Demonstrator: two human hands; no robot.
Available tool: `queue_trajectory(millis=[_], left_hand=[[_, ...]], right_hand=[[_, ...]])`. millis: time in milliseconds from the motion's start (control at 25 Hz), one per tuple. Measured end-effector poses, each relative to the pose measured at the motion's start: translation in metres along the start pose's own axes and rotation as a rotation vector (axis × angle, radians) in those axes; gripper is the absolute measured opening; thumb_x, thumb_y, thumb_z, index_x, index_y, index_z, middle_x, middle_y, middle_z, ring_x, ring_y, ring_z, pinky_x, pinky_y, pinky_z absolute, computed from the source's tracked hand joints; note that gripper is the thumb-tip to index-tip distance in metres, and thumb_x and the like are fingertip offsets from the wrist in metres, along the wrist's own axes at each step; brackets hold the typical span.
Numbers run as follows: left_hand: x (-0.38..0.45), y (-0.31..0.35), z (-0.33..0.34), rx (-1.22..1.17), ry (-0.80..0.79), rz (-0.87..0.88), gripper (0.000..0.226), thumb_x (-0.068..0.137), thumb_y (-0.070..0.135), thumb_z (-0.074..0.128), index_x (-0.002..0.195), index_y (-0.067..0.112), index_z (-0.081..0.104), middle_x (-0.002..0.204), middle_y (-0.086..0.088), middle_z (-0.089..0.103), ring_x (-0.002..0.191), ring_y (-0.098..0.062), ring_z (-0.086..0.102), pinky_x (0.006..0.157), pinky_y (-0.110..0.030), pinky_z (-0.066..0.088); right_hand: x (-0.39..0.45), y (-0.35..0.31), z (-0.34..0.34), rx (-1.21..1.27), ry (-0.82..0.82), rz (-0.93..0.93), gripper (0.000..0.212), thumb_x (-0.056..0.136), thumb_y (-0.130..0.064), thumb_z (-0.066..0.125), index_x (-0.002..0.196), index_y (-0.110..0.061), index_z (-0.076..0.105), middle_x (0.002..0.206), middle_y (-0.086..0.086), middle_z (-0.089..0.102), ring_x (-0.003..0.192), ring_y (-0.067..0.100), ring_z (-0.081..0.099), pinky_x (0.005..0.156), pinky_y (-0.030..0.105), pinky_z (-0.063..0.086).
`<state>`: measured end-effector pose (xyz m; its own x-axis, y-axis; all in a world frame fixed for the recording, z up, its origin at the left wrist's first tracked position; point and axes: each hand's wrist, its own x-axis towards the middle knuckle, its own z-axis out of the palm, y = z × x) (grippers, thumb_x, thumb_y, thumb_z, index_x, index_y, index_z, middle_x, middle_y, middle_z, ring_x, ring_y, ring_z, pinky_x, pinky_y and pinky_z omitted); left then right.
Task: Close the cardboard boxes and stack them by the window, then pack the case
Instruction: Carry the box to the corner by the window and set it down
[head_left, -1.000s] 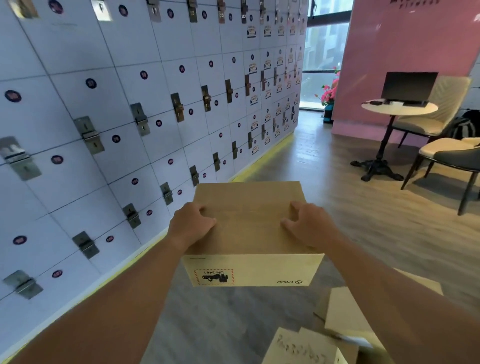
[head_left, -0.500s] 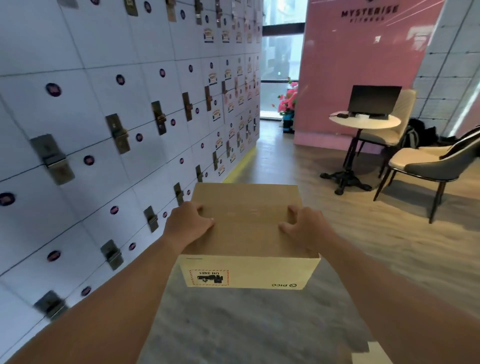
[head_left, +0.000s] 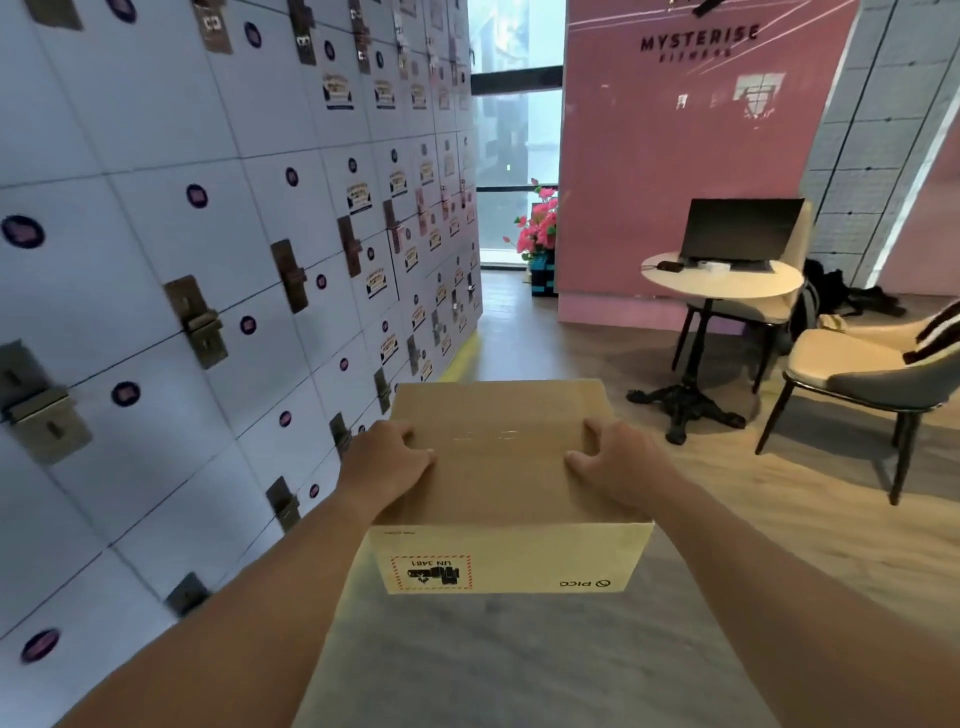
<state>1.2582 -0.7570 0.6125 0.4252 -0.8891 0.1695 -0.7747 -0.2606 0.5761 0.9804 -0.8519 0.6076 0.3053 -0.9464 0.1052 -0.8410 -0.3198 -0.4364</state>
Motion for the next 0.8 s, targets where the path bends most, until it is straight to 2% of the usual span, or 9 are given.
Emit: queue_trajectory(millis=[120,200,280,320,400,560,720,800], left_hand=[[0.092,0.02,0.023,-0.004,0.017,0.006,0.032,0.086,0.038,0.071,0.113,0.02,0.069,0.09,0.016,0.056,0.07,0.002,0.047,0.058,-0.018,0.032],[0.161,0.032,0.039,-0.013,0.007,0.015,0.022,0.087,0.038,0.07,0.106,0.029,0.066,0.082,0.022,0.052,0.071,-0.001,0.052,0.058,-0.019,0.034],[0.227,0.041,0.052,-0.011,0.009,0.021,0.017,0.086,0.037,0.07,0.099,0.035,0.058,0.08,0.02,0.052,0.069,-0.003,0.051,0.055,-0.016,0.03],[0.261,0.04,0.061,-0.017,0.013,0.013,0.018,0.086,0.037,0.07,0.101,0.034,0.061,0.084,0.016,0.057,0.067,-0.001,0.048,0.054,-0.015,0.028],[0.337,0.034,0.084,-0.013,0.018,0.002,0.027,0.085,0.036,0.071,0.106,0.021,0.07,0.092,0.006,0.065,0.066,0.004,0.043,0.054,-0.015,0.028],[0.484,0.019,0.125,-0.047,-0.011,0.026,0.034,0.083,0.037,0.072,0.111,0.016,0.07,0.079,0.021,0.049,0.067,0.003,0.045,0.055,-0.016,0.028],[0.638,0.019,0.153,-0.06,-0.068,0.054,0.031,0.083,0.036,0.071,0.108,0.018,0.07,0.071,0.024,0.047,0.066,0.007,0.045,0.054,-0.016,0.03],[0.705,0.026,0.167,-0.073,-0.092,0.059,0.025,0.082,0.038,0.071,0.104,0.026,0.069,0.072,0.025,0.047,0.068,0.004,0.049,0.056,-0.019,0.033]], right_hand=[[0.097,0.013,-0.009,-0.017,0.008,-0.008,0.044,0.088,-0.049,0.062,0.12,-0.019,0.062,0.102,0.006,0.068,0.083,0.023,0.055,0.069,0.032,0.037],[0.169,0.021,-0.012,-0.021,0.014,-0.016,0.039,0.089,-0.048,0.061,0.116,-0.019,0.063,0.098,0.005,0.066,0.089,0.025,0.06,0.07,0.033,0.038],[0.238,0.025,-0.01,-0.037,0.013,-0.024,0.038,0.09,-0.049,0.059,0.114,-0.019,0.063,0.097,0.006,0.065,0.095,0.028,0.062,0.072,0.034,0.04],[0.273,0.028,-0.005,-0.039,0.021,-0.024,0.039,0.091,-0.049,0.059,0.116,-0.02,0.063,0.099,0.007,0.066,0.095,0.028,0.061,0.073,0.034,0.041],[0.347,0.036,0.008,-0.061,0.036,-0.015,0.044,0.09,-0.051,0.058,0.122,-0.02,0.062,0.105,0.009,0.066,0.096,0.029,0.061,0.074,0.034,0.042],[0.488,0.044,0.038,-0.075,0.04,0.017,0.052,0.089,-0.053,0.059,0.128,-0.019,0.061,0.11,0.01,0.067,0.099,0.03,0.061,0.076,0.035,0.044],[0.633,0.044,0.049,-0.058,0.03,0.084,0.055,0.086,-0.055,0.06,0.129,-0.02,0.061,0.113,0.01,0.067,0.101,0.029,0.062,0.076,0.033,0.041],[0.696,0.051,0.049,-0.041,0.028,0.12,0.059,0.085,-0.057,0.061,0.133,-0.023,0.058,0.118,0.009,0.066,0.104,0.029,0.062,0.078,0.033,0.044]])
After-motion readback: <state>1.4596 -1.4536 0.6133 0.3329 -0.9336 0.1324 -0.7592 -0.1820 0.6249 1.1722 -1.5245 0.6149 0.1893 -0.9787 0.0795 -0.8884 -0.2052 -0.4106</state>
